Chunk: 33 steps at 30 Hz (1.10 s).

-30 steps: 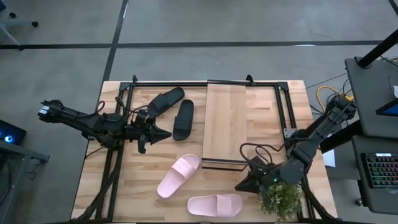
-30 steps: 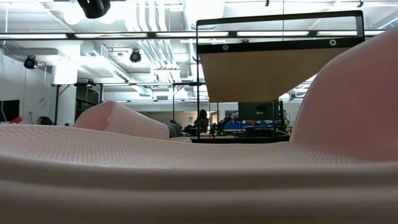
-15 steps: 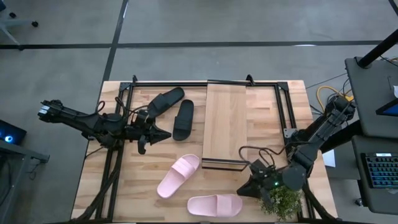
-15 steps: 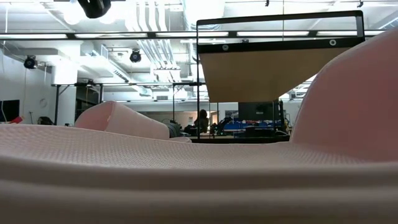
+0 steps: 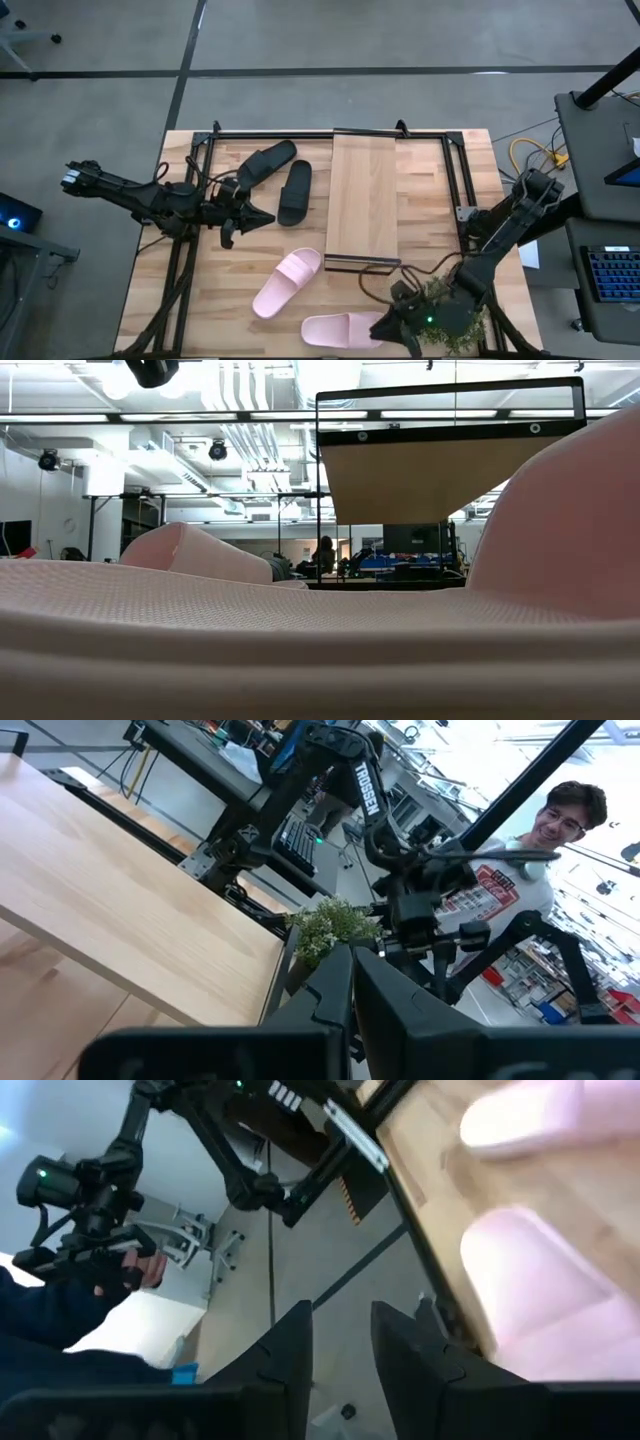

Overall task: Pick and place slides into the shelf
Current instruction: Put the bottom light pink slipper on the shelf

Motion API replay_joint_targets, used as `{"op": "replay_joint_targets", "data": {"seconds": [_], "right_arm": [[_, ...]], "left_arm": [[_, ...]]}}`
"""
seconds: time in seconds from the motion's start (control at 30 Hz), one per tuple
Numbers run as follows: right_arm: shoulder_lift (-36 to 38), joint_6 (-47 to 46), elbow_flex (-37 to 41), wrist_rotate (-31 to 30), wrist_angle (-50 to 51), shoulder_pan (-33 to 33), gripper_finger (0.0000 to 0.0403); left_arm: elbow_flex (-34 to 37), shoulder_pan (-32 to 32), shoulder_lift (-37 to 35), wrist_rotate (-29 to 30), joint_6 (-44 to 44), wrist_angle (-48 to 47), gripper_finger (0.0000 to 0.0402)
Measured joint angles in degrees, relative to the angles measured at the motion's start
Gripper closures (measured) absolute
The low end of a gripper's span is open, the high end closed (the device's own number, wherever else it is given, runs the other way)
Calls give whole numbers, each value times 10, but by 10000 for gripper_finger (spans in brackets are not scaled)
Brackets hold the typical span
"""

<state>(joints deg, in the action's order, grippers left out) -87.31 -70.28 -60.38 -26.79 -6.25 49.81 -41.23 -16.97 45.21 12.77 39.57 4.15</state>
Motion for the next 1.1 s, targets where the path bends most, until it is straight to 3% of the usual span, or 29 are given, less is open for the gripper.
{"op": "replay_joint_targets", "data": {"seconds": [0.77, 1.1], "right_arm": [[-16, -125, 62, -2, 32, 4, 282], [-16, -165, 99, 44, 29, -15, 280]], "left_arm": [[0, 0, -1, -11, -10, 2, 402], [-1, 0, -2, -34, -15, 3, 402]]}}
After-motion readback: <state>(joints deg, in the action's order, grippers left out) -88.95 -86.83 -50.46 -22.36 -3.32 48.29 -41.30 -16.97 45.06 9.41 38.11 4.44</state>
